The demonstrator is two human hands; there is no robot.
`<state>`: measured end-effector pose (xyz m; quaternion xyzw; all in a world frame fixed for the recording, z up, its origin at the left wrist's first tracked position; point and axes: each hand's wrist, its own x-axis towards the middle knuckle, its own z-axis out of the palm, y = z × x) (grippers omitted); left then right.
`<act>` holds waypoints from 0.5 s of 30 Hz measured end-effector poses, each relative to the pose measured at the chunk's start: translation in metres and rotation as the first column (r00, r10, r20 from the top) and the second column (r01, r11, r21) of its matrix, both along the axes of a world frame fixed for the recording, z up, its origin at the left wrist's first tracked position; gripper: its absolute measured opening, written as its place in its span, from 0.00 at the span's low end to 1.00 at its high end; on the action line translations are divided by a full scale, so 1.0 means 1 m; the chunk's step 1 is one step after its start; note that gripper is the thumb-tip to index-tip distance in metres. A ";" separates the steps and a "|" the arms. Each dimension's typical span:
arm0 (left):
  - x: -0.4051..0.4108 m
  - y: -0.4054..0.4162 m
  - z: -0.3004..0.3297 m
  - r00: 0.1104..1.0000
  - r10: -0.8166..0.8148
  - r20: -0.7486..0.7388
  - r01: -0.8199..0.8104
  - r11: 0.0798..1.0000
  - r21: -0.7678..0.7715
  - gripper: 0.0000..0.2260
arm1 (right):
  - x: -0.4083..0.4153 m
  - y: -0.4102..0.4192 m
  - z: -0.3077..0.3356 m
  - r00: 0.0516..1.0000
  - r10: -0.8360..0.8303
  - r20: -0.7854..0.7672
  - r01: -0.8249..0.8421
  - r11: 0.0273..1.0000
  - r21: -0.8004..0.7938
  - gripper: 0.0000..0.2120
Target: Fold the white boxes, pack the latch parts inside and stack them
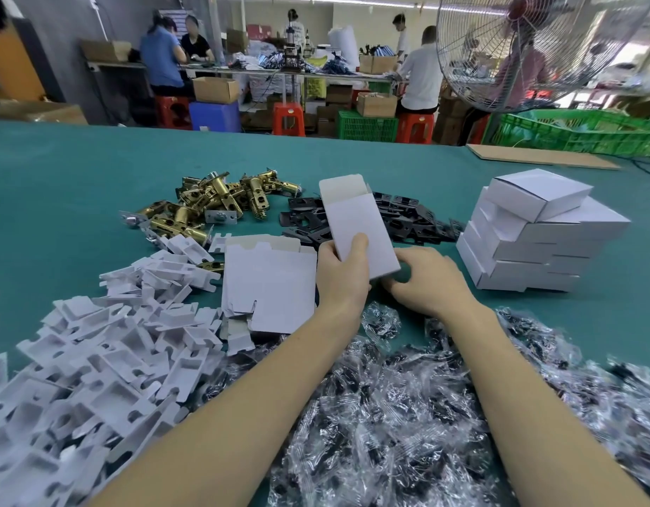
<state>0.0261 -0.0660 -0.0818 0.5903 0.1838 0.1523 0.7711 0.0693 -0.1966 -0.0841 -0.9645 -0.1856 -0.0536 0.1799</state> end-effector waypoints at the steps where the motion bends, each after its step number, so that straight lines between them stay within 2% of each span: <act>1: 0.000 0.000 0.000 1.000 -0.001 0.000 0.001 1.000 -0.004 0.09 | 0.000 -0.001 0.002 0.999 -0.011 0.033 0.010 1.000 0.023 0.15; 3: 0.000 0.000 0.000 1.000 -0.002 -0.001 0.002 1.000 -0.011 0.10 | 0.002 -0.002 0.000 0.999 0.023 0.025 -0.025 0.998 0.059 0.20; 6: 0.001 0.000 0.000 1.000 0.009 -0.005 -0.009 1.000 -0.002 0.10 | 0.003 0.001 -0.005 0.983 0.109 -0.144 -0.107 0.994 0.026 0.28; 8: 0.000 0.001 0.000 1.000 0.014 -0.016 -0.014 1.000 -0.017 0.09 | 0.005 0.002 -0.007 0.981 0.125 -0.148 -0.118 0.992 0.054 0.23; 10: -0.001 0.002 0.002 1.000 0.005 -0.017 -0.006 0.999 -0.039 0.08 | 0.006 0.000 -0.006 0.998 0.051 -0.023 -0.048 0.993 0.112 0.15; 11: -0.001 0.001 0.002 1.000 0.000 -0.015 -0.001 0.999 -0.041 0.08 | 0.007 -0.002 -0.005 0.999 -0.011 0.035 0.007 0.996 0.089 0.12; 13: -0.002 0.001 0.002 1.000 -0.001 -0.015 0.001 0.999 -0.032 0.07 | 0.010 -0.007 -0.007 0.996 -0.059 0.063 0.055 0.997 0.049 0.11; 15: -0.002 0.000 0.002 1.000 0.001 -0.013 -0.001 1.000 -0.029 0.07 | 0.013 -0.006 -0.011 1.000 0.012 0.024 -0.014 0.996 0.085 0.16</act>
